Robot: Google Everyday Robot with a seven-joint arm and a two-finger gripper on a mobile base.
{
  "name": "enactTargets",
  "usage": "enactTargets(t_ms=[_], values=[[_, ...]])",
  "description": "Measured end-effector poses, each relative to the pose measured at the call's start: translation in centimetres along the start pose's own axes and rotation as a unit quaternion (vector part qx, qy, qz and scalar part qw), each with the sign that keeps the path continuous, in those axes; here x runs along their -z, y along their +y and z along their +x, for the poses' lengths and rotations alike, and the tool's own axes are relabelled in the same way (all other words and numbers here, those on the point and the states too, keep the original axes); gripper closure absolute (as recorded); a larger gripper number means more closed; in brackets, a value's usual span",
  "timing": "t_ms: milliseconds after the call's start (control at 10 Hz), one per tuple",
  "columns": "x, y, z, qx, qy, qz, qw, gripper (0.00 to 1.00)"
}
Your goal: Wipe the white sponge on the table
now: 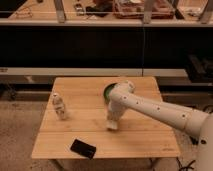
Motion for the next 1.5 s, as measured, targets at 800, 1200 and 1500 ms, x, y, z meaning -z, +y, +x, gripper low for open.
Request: enactTargets(t_ms=[800,1200,1500], values=[[0.6,9.1,3.2,-0.118,0.009,0.002,0.9930,1.00],[0.5,11.8,-0.3,-0.128,-0.005,0.002,0.9917,1.00],[0.4,12.2,-3.1,-0.116,-0.016,0.006,0.9930,1.00]])
